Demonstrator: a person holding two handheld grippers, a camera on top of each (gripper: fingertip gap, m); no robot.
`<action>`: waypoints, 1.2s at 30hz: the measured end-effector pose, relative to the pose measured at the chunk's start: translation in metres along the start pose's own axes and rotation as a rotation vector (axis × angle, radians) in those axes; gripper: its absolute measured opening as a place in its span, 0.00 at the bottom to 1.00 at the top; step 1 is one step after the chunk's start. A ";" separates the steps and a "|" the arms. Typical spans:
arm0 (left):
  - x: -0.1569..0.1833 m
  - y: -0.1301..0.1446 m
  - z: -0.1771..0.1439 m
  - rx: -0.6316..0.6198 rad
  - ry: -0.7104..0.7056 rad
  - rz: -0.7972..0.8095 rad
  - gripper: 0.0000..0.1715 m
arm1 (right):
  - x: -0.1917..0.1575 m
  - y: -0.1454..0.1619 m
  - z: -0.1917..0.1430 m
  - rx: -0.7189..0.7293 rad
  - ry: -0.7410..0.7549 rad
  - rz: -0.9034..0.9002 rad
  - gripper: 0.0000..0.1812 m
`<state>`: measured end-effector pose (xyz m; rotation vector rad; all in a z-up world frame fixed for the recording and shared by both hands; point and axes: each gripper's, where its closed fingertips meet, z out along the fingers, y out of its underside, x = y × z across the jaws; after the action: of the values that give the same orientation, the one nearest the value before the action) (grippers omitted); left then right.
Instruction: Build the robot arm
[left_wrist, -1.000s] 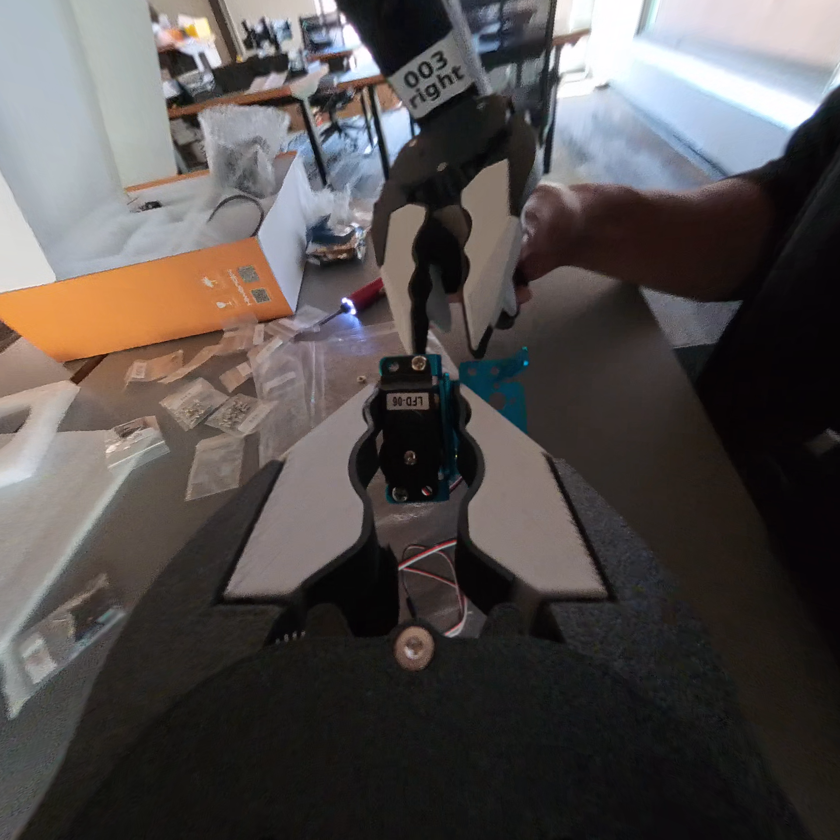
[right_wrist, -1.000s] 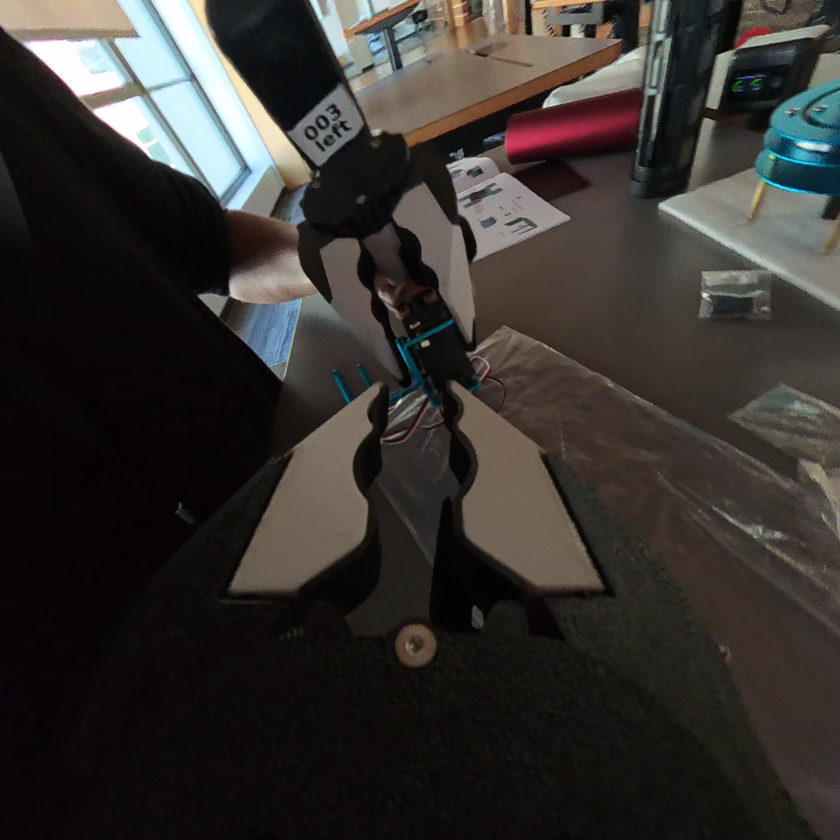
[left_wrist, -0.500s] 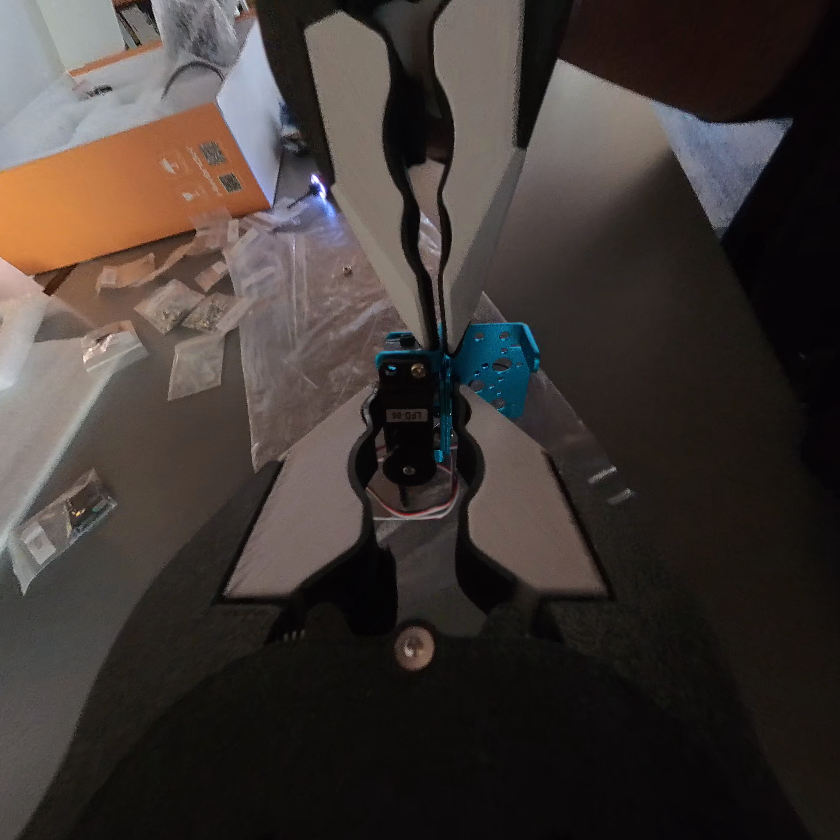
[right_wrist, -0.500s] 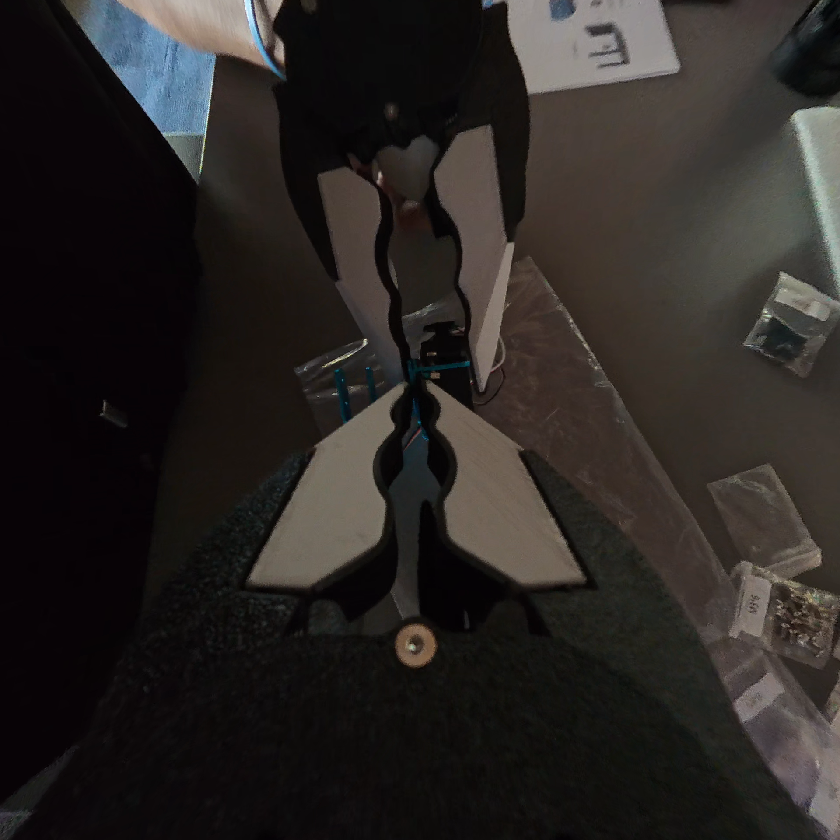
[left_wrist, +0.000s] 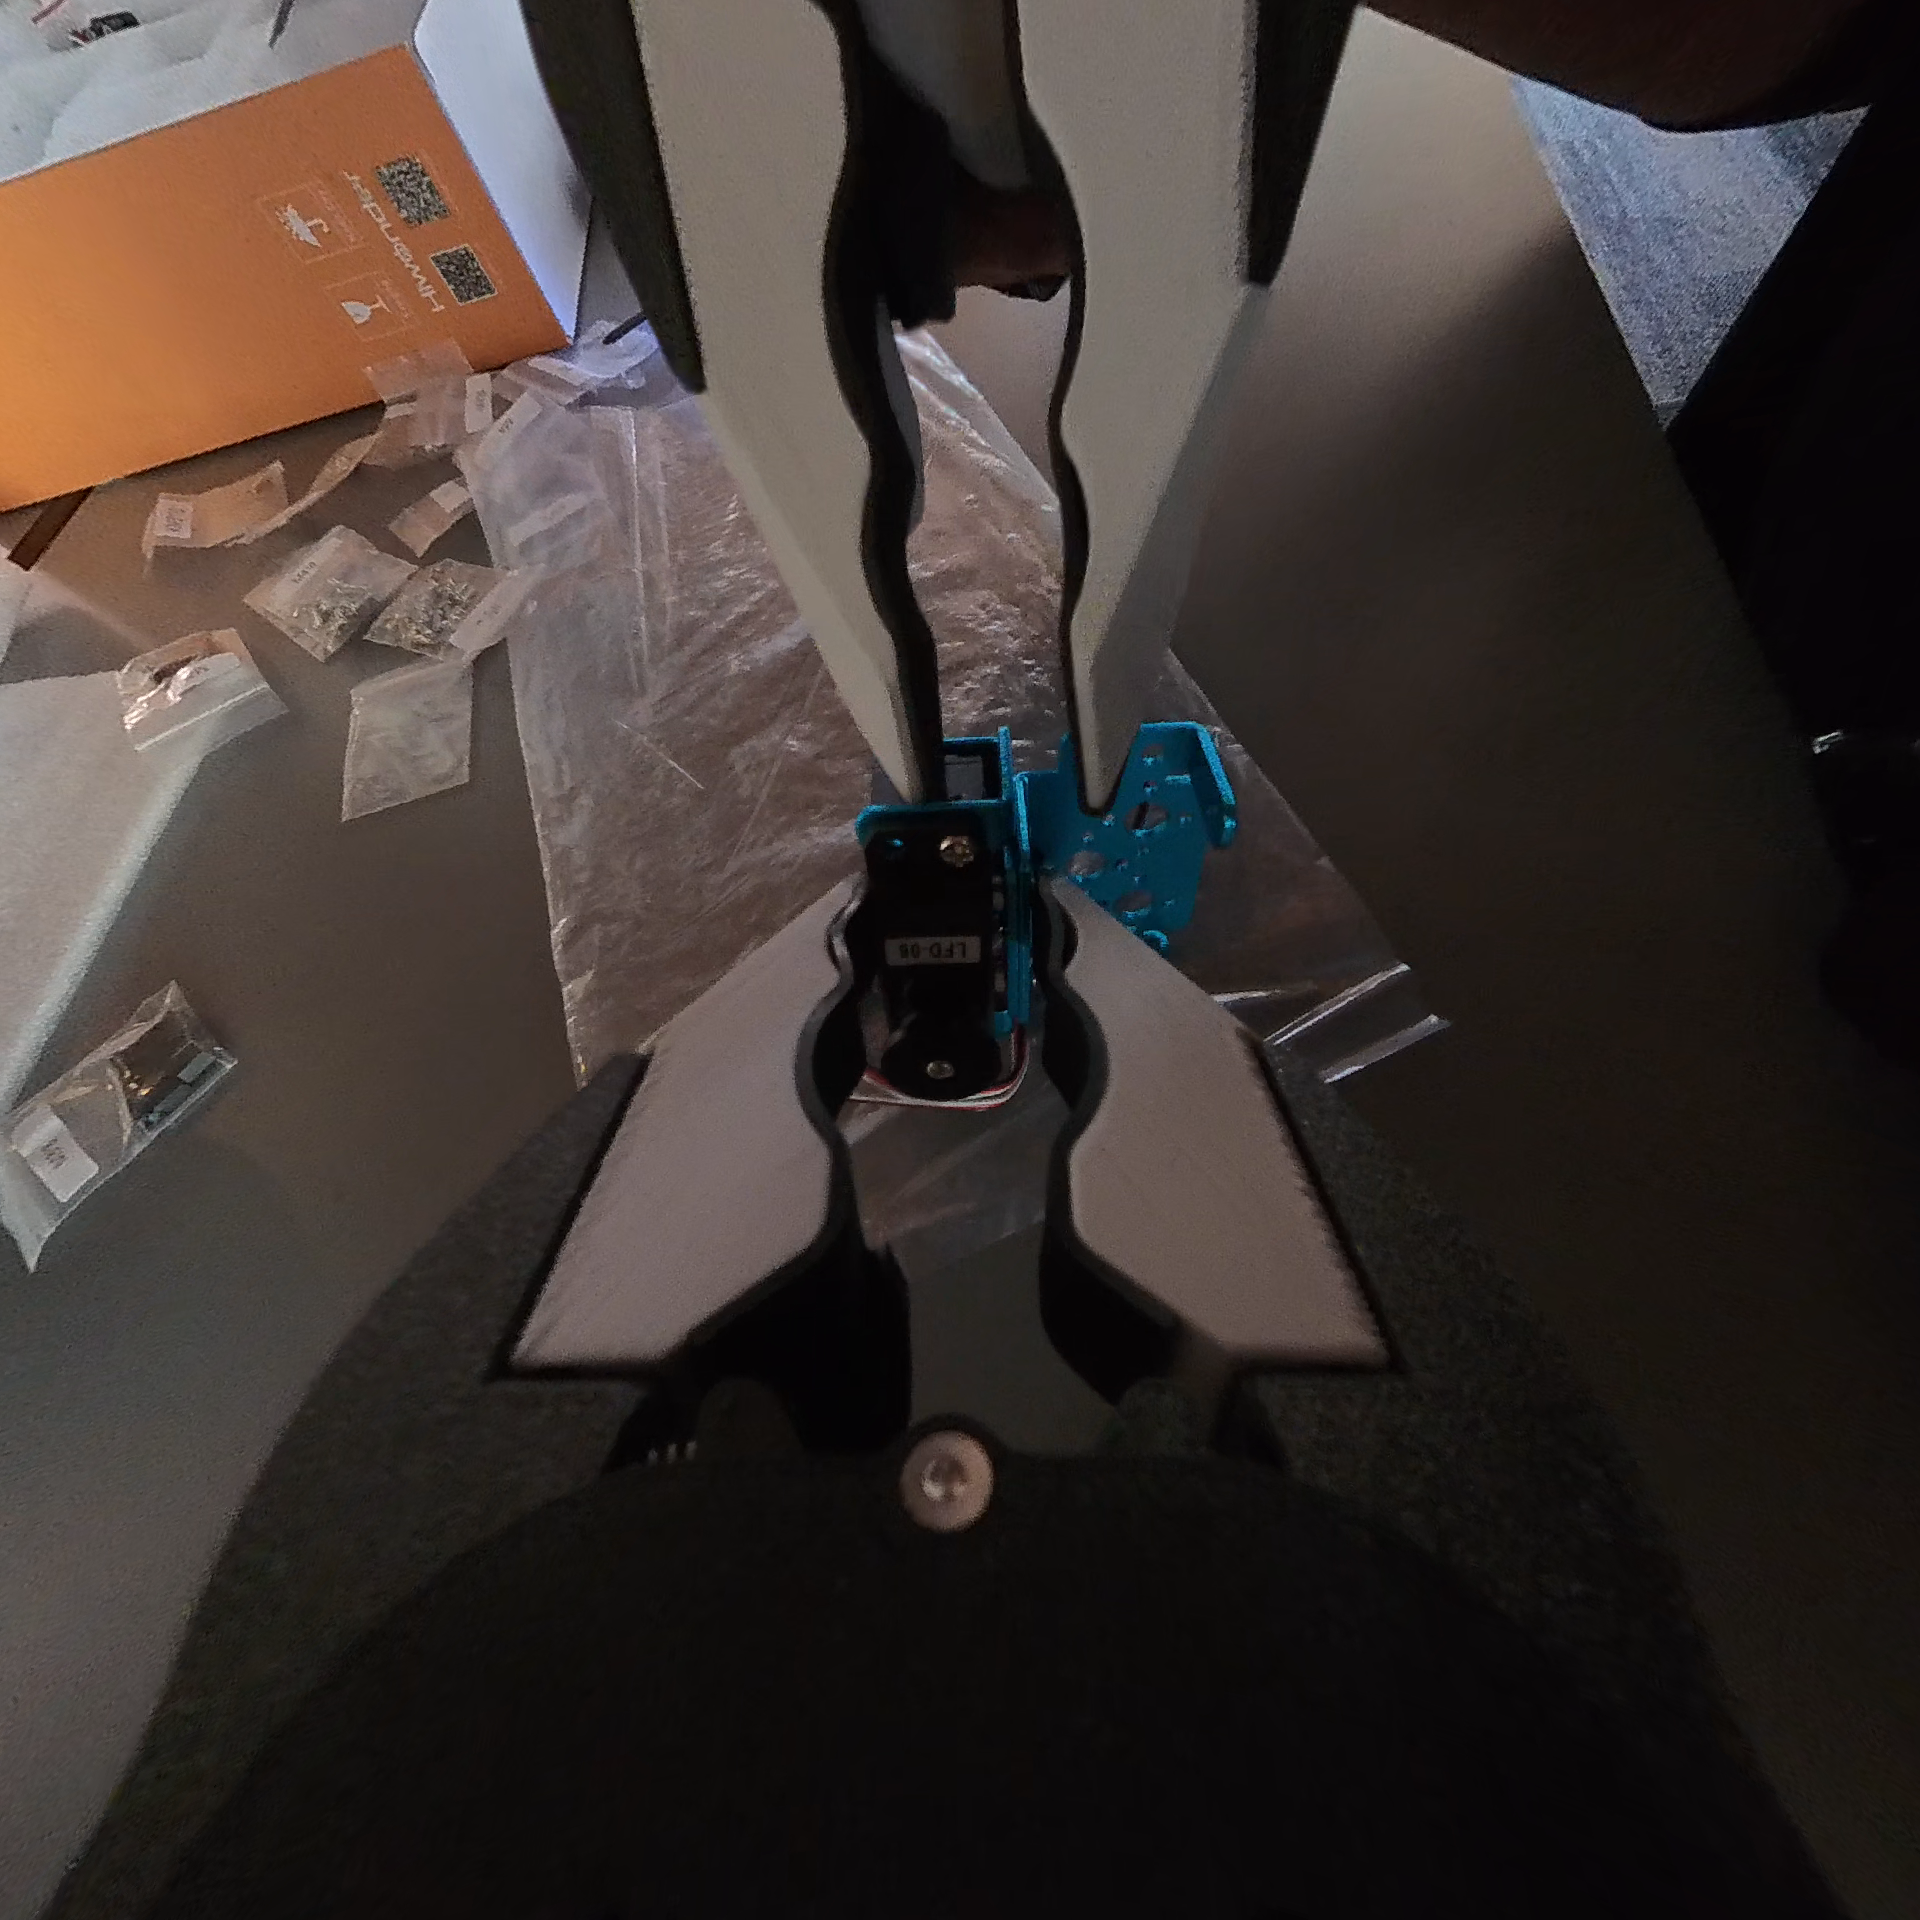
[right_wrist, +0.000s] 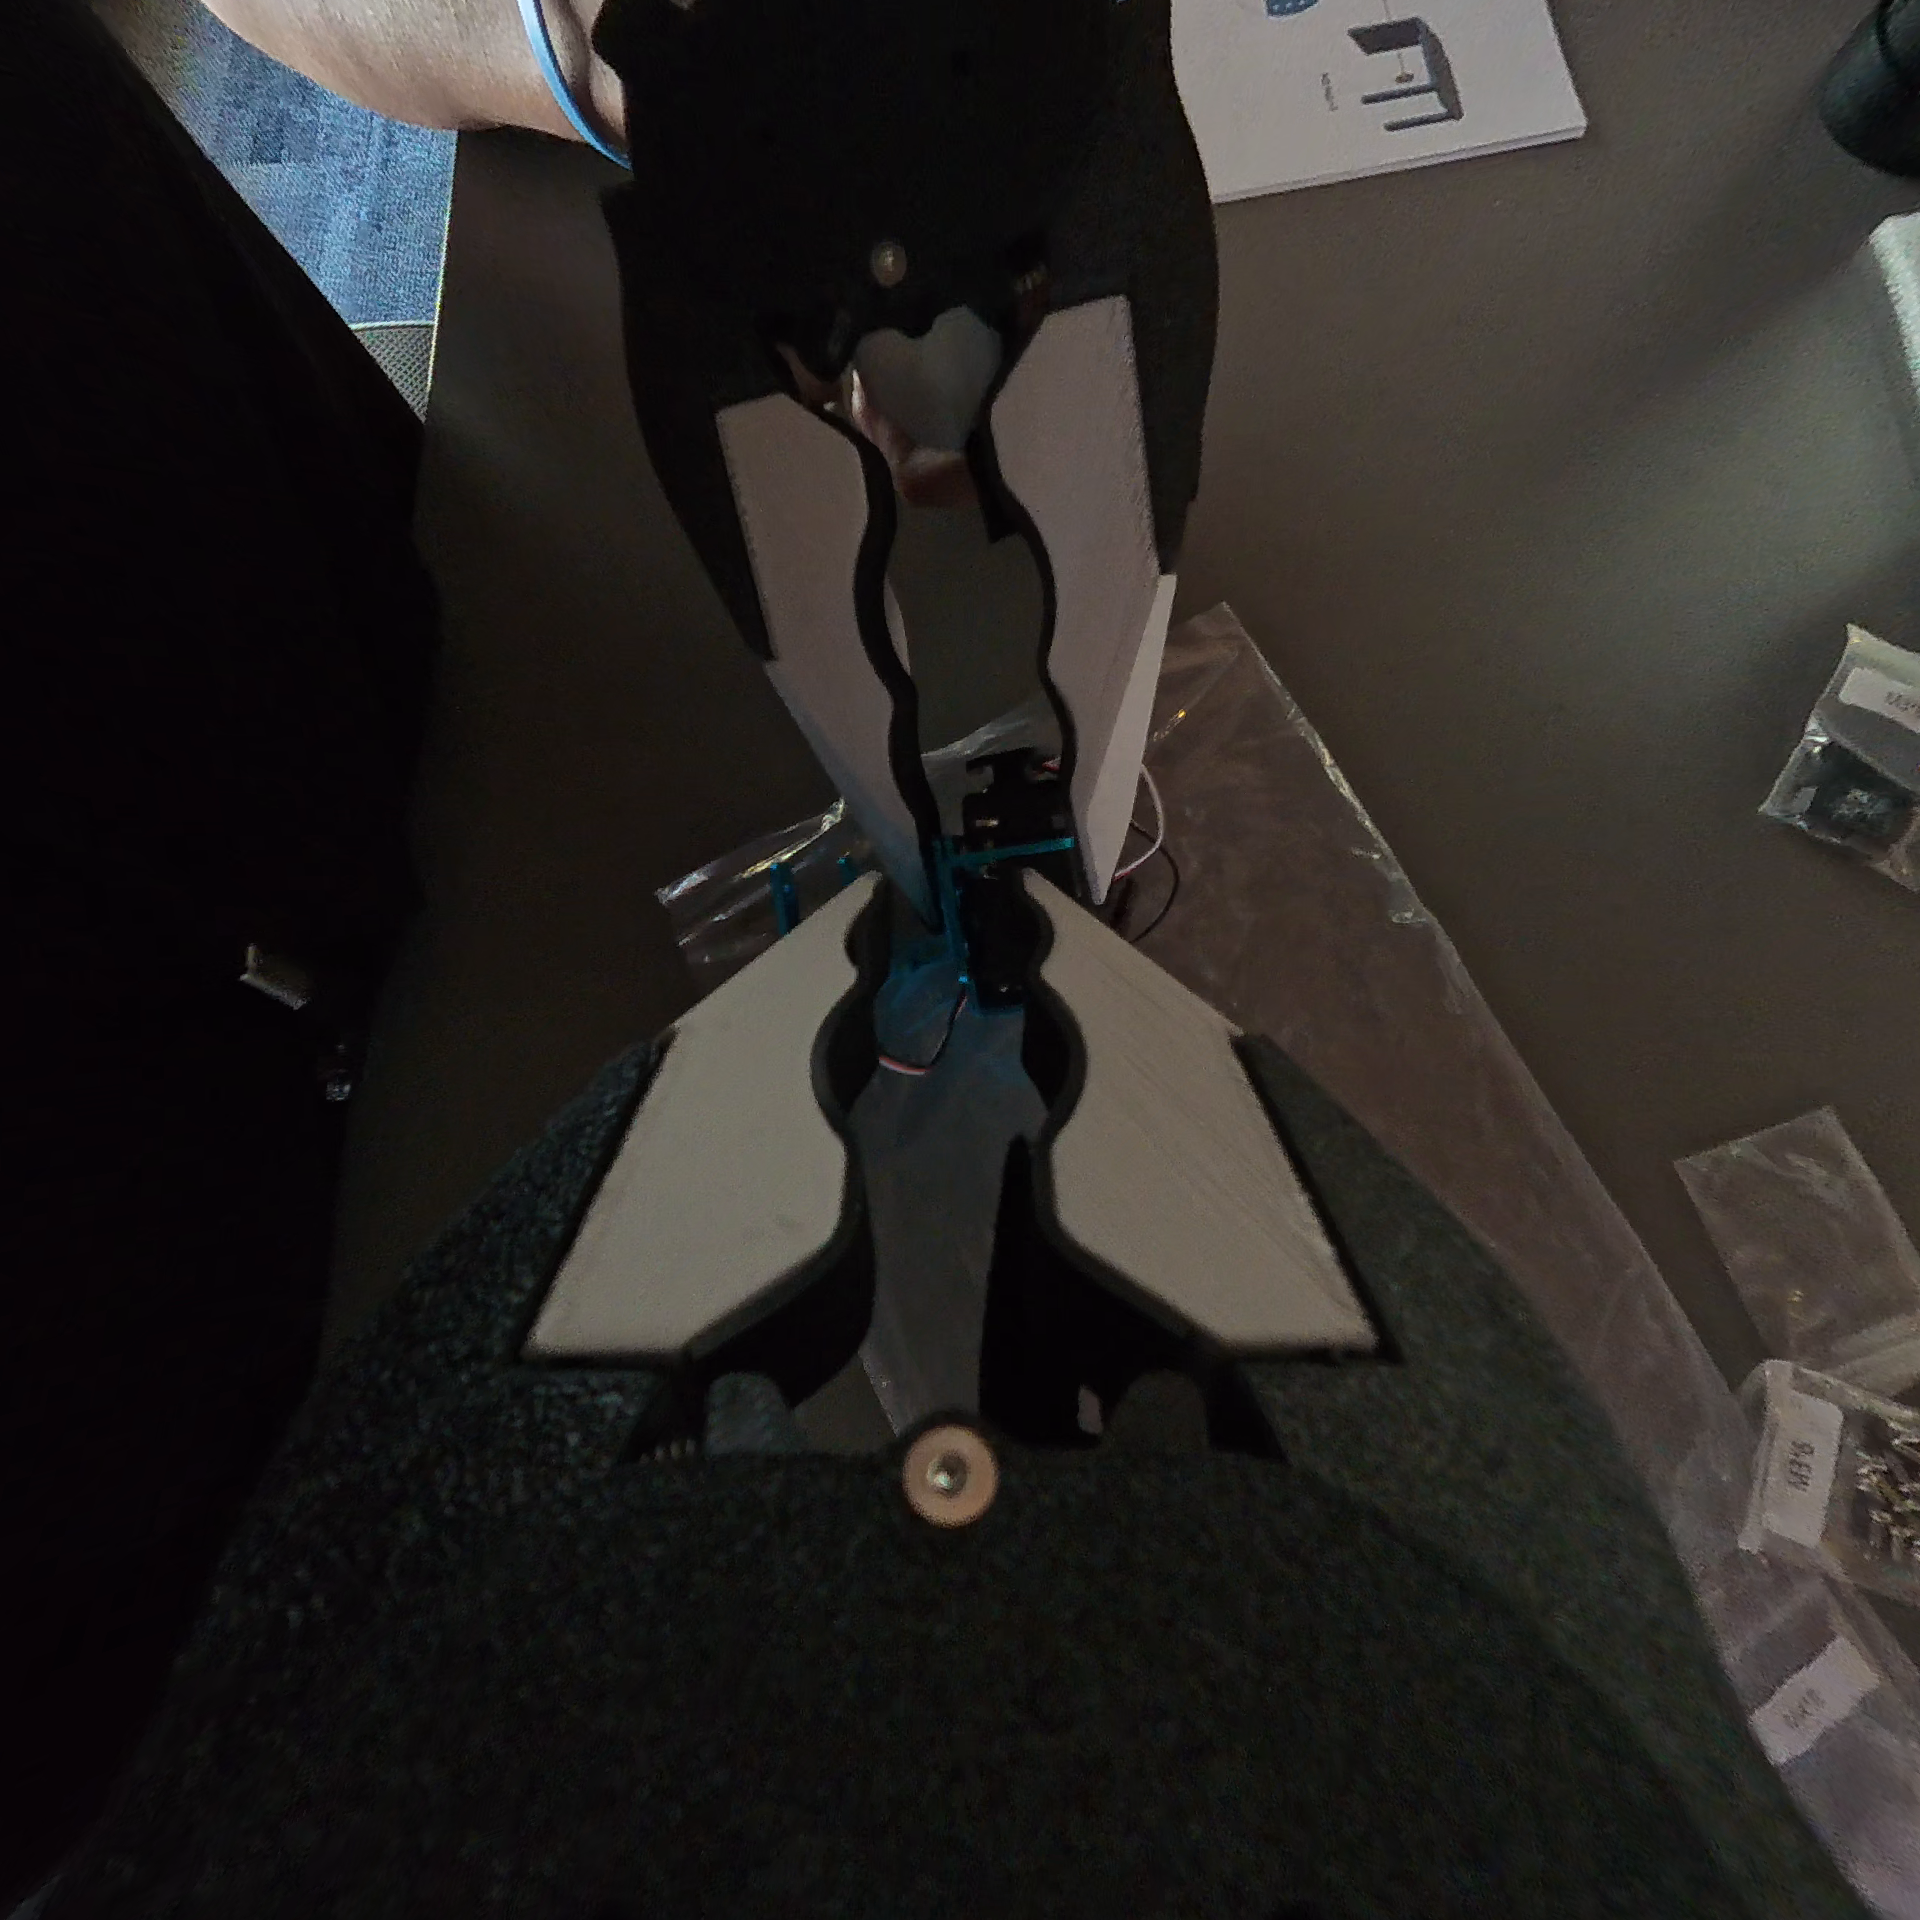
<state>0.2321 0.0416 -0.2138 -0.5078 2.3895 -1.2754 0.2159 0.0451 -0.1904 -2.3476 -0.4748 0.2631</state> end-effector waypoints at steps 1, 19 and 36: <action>0.000 0.000 0.000 -0.002 0.000 -0.002 0.17 | 0.001 0.000 0.000 0.004 0.003 -0.005 0.10; 0.000 0.008 -0.002 -0.035 0.005 -0.015 0.17 | -0.001 -0.006 0.007 0.070 -0.023 0.048 0.12; -0.001 0.010 -0.002 -0.048 -0.008 -0.013 0.17 | 0.004 -0.005 0.007 0.135 0.062 0.136 0.03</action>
<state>0.2306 0.0483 -0.2214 -0.5423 2.4188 -1.2223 0.2159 0.0544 -0.1924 -2.2513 -0.2598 0.2765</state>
